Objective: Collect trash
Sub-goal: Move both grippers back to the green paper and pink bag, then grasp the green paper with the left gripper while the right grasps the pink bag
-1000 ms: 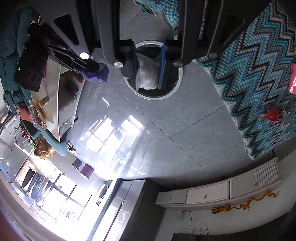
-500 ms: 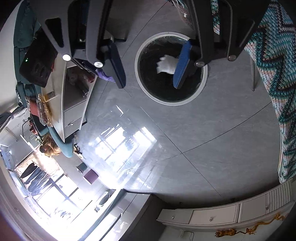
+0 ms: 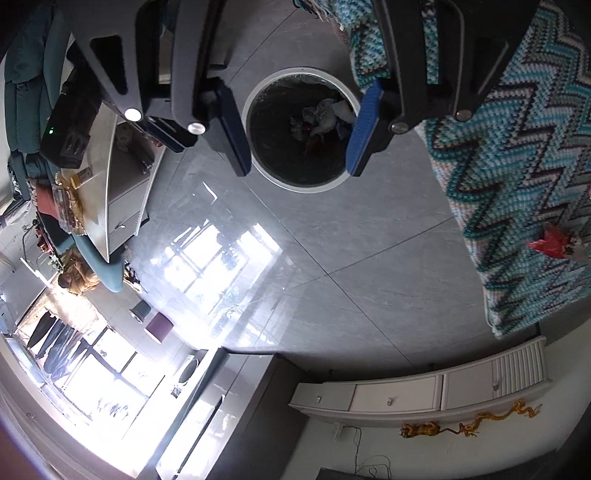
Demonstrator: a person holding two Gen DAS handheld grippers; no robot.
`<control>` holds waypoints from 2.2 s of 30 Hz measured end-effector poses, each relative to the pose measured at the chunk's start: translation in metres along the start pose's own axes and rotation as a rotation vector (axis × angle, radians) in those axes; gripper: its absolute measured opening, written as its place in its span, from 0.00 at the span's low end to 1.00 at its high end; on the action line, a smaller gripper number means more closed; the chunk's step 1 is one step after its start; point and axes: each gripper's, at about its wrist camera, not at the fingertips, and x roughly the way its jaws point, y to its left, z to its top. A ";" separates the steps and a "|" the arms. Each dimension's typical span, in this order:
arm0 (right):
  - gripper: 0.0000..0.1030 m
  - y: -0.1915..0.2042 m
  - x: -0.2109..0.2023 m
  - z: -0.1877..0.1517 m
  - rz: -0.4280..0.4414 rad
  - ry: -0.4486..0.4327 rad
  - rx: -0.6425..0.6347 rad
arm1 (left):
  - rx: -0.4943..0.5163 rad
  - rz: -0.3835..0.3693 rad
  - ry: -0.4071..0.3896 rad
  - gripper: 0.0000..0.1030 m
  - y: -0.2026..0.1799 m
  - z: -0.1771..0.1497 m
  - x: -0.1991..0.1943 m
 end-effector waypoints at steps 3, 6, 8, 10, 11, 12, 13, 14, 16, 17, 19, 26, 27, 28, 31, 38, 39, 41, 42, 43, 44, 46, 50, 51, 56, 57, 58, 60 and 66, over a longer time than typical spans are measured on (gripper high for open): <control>0.53 0.012 -0.014 0.000 0.019 -0.024 -0.017 | -0.001 0.048 -0.054 0.50 0.006 -0.009 -0.026; 0.53 0.026 -0.029 -0.002 0.043 -0.044 -0.037 | -0.007 0.090 -0.101 0.50 0.012 -0.020 -0.051; 0.53 0.034 -0.037 -0.003 0.060 -0.055 -0.049 | -0.006 0.119 -0.125 0.50 0.016 -0.026 -0.068; 0.53 0.045 -0.045 -0.003 0.073 -0.066 -0.062 | 0.001 0.142 -0.151 0.50 0.016 -0.032 -0.085; 0.53 0.050 -0.050 -0.003 0.079 -0.074 -0.071 | 0.003 0.158 -0.168 0.50 0.018 -0.035 -0.096; 0.53 0.055 -0.055 -0.004 0.087 -0.081 -0.082 | 0.003 0.169 -0.183 0.50 0.020 -0.038 -0.105; 0.53 0.062 -0.060 -0.004 0.095 -0.088 -0.094 | 0.000 0.178 -0.199 0.50 0.022 -0.041 -0.114; 0.53 0.069 -0.064 -0.004 0.104 -0.095 -0.107 | -0.007 0.187 -0.215 0.50 0.026 -0.044 -0.125; 0.53 0.080 -0.072 -0.005 0.120 -0.104 -0.128 | -0.019 0.205 -0.244 0.50 0.034 -0.050 -0.144; 0.53 0.085 -0.075 -0.006 0.126 -0.108 -0.139 | -0.024 0.214 -0.255 0.50 0.037 -0.053 -0.153; 0.53 0.097 -0.083 -0.007 0.140 -0.116 -0.165 | -0.039 0.231 -0.279 0.50 0.047 -0.060 -0.171; 0.53 0.134 -0.108 -0.007 0.176 -0.142 -0.245 | -0.087 0.297 -0.347 0.50 0.080 -0.086 -0.227; 0.53 0.142 -0.112 -0.007 0.181 -0.148 -0.260 | -0.095 0.302 -0.356 0.50 0.084 -0.090 -0.234; 0.53 0.148 -0.115 -0.007 0.186 -0.152 -0.271 | -0.102 0.309 -0.366 0.50 0.089 -0.093 -0.241; 0.53 0.163 -0.122 -0.007 0.203 -0.163 -0.307 | -0.130 0.330 -0.399 0.51 0.104 -0.103 -0.263; 0.53 0.208 -0.131 -0.007 0.254 -0.170 -0.390 | -0.195 0.378 -0.471 0.57 0.147 -0.124 -0.306; 0.53 0.213 -0.130 -0.008 0.260 -0.166 -0.395 | -0.203 0.385 -0.476 0.57 0.154 -0.127 -0.309; 0.53 0.225 -0.126 -0.007 0.274 -0.156 -0.409 | -0.224 0.401 -0.483 0.57 0.168 -0.131 -0.316; 0.53 0.231 -0.123 -0.005 0.282 -0.151 -0.415 | -0.232 0.407 -0.484 0.57 0.174 -0.132 -0.318; 0.53 0.239 -0.120 -0.004 0.293 -0.145 -0.422 | -0.243 0.415 -0.484 0.57 0.182 -0.134 -0.319; 0.53 0.246 -0.117 -0.002 0.301 -0.141 -0.432 | -0.250 0.420 -0.483 0.57 0.188 -0.134 -0.320; 0.53 0.261 -0.112 0.001 0.311 -0.136 -0.455 | -0.265 0.430 -0.480 0.57 0.203 -0.135 -0.321; 0.53 0.289 -0.097 0.006 0.342 -0.118 -0.492 | -0.278 0.430 -0.469 0.57 0.225 -0.129 -0.313; 0.53 0.296 -0.090 0.007 0.347 -0.110 -0.499 | -0.279 0.427 -0.463 0.57 0.229 -0.127 -0.310; 0.53 0.326 -0.040 0.004 0.354 -0.031 -0.524 | -0.268 0.416 -0.412 0.68 0.251 -0.112 -0.277; 0.53 0.330 -0.028 0.004 0.352 -0.009 -0.524 | -0.265 0.411 -0.398 0.68 0.255 -0.108 -0.269; 0.53 0.334 -0.013 0.004 0.350 0.016 -0.522 | -0.262 0.402 -0.379 0.68 0.261 -0.104 -0.259; 0.53 0.340 0.014 0.003 0.348 0.062 -0.514 | -0.256 0.395 -0.342 0.68 0.271 -0.096 -0.239; 0.53 0.351 0.078 -0.001 0.316 0.148 -0.514 | -0.227 0.380 -0.254 0.68 0.292 -0.074 -0.187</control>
